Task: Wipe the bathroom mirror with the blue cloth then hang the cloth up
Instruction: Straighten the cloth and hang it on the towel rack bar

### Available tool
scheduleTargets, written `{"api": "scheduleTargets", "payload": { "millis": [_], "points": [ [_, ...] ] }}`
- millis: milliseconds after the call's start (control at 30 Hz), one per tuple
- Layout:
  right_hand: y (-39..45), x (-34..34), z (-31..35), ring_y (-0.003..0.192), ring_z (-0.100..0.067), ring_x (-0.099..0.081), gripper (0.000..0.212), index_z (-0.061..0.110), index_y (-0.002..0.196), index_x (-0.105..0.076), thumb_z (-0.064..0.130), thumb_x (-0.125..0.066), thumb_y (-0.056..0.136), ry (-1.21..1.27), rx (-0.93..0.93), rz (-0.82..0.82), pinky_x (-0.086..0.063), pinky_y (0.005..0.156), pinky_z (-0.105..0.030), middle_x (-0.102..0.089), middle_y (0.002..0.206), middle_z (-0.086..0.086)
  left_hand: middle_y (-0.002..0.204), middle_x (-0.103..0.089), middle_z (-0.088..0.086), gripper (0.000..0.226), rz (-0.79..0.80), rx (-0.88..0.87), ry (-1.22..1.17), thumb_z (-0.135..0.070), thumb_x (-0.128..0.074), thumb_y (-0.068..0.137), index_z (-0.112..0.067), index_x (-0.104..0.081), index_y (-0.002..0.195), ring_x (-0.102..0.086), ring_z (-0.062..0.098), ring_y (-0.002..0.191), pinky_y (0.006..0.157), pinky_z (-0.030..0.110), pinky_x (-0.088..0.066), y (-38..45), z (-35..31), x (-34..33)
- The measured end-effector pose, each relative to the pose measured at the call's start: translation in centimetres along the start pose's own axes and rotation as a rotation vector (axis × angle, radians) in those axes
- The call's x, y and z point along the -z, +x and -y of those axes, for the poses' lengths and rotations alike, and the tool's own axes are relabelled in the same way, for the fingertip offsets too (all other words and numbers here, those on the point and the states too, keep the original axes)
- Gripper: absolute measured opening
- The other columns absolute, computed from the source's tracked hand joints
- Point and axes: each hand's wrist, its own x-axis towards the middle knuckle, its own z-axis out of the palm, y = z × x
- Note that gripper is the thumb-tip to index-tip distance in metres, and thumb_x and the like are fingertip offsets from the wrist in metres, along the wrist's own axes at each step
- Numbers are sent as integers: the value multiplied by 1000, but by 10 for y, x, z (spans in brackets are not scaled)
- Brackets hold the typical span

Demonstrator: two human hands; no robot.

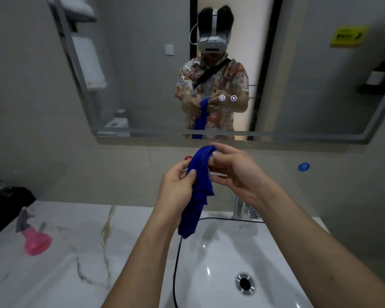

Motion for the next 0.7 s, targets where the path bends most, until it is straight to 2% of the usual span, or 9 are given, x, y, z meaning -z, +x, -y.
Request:
{"api": "scheduleTargets", "payload": {
  "millis": [67, 133, 267, 333, 433, 567, 633, 700],
  "points": [
    [-3, 0, -5, 97, -26, -76, 32, 12, 130, -63, 5, -60, 99, 5, -3, -4, -61, 86, -41, -78, 103, -12, 98, -78, -4, 27, 4, 40, -78, -16, -52, 105, -24, -64, 128, -75, 14, 88, 72, 30, -59, 3, 3, 0],
    [-5, -1, -11, 87, -21, -75, 32, 10, 127, -62, 7, -68, 96, -38, -3, -53, -61, 78, -35, -78, 97, -10, 101, -78, 3, 27, 24, 67, -154, -16, -51, 106, -21, -64, 129, -75, 20, 89, 69, 33, -59, 6, 5, 0],
    [-7, -1, -20, 91, -22, -72, 28, 13, 119, -63, 4, -69, 94, -202, 6, -126, -57, 71, -29, -74, 107, -12, 90, -79, 3, 24, 39, 123, -308, -16, -53, 104, -20, -62, 126, -75, 15, 74, 60, 31, -58, 8, 3, -3],
    [-10, -2, -22, 86, -19, -73, 24, 12, 113, -68, -2, -64, 95, -248, 12, -101, -59, 67, -26, -75, 100, -9, 89, -78, 5, 22, 39, 147, -344, -15, -55, 103, -16, -61, 125, -75, 16, 72, 59, 31, -58, 9, 2, -8],
    [-13, -4, -23, 71, -12, -74, 24, 8, 117, -70, -1, -65, 96, -250, 67, -51, -57, 61, -22, -75, 86, -4, 99, -77, 13, 25, 61, 166, -349, -18, -57, 103, -11, -59, 127, -75, 24, 82, 66, 35, -60, 8, -2, -18],
    [-13, -5, -21, 81, -14, -75, 28, 15, 114, -72, -2, -69, 92, -329, 161, -25, -57, 67, -20, -76, 84, 1, 106, -76, 16, 36, 160, 140, -362, -32, -67, 97, -6, -62, 121, -76, 25, 88, 70, 34, -62, 4, -14, -23],
    [-13, -5, -21, 84, -15, -75, 33, 17, 110, -73, -7, -70, 88, -355, 192, 2, -59, 72, -23, -76, 85, 1, 109, -75, 16, 32, 150, 123, -309, -22, -70, 95, -7, -61, 121, -77, 25, 91, 70, 31, -61, 6, -16, -22],
    [-13, -5, -22, 80, -15, -74, 35, 15, 110, -73, -10, -72, 86, -325, 191, 12, -61, 75, -27, -73, 80, -1, 101, -77, 14, 26, 132, 135, -275, -14, -67, 96, -7, -62, 121, -77, 24, 84, 66, 29, -60, 9, -18, -21]
  ]
}}
